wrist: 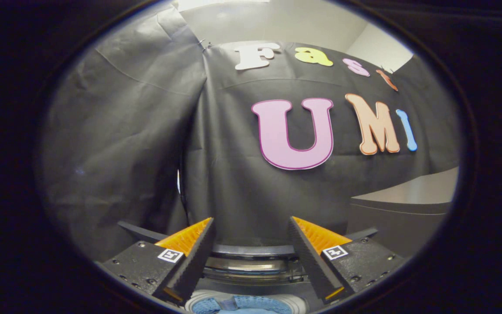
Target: Put the clothes into the washing machine and then close the washing machine lid.
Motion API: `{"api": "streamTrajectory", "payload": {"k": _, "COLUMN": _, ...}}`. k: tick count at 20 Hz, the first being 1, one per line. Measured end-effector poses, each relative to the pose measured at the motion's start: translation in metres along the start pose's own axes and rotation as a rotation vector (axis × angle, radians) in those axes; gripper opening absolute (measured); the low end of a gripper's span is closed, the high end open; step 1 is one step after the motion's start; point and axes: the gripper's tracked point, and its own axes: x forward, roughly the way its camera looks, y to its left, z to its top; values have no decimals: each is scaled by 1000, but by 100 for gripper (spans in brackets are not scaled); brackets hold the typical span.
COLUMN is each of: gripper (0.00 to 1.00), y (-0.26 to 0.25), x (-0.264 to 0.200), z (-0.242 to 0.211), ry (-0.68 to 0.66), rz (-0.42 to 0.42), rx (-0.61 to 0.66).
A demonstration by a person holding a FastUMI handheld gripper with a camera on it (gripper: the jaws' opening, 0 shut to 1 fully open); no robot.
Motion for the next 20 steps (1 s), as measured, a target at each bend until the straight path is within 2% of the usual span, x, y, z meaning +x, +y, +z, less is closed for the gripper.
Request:
{"api": "streamTrajectory", "payload": {"k": 7, "gripper": 100, "y": 0, "x": -16, "z": -8, "ry": -6, "rz": 23, "rx": 7}}
{"api": "streamTrajectory", "payload": {"k": 9, "gripper": 99, "y": -7, "x": -20, "z": -30, "ry": 65, "rz": -4, "rx": 6}}
{"api": "streamTrajectory", "payload": {"k": 11, "gripper": 98, "y": -18, "x": -43, "z": -73, "ry": 238, "rz": -59, "rx": 5}}
{"api": "streamTrajectory", "payload": {"k": 12, "gripper": 98, "y": -22, "x": -43, "z": -84, "ry": 260, "rz": -58, "rx": 14}}
{"api": "streamTrajectory", "payload": {"k": 20, "gripper": 97, "y": -29, "x": -87, "z": -86, "ry": 277, "rz": -55, "rx": 12}}
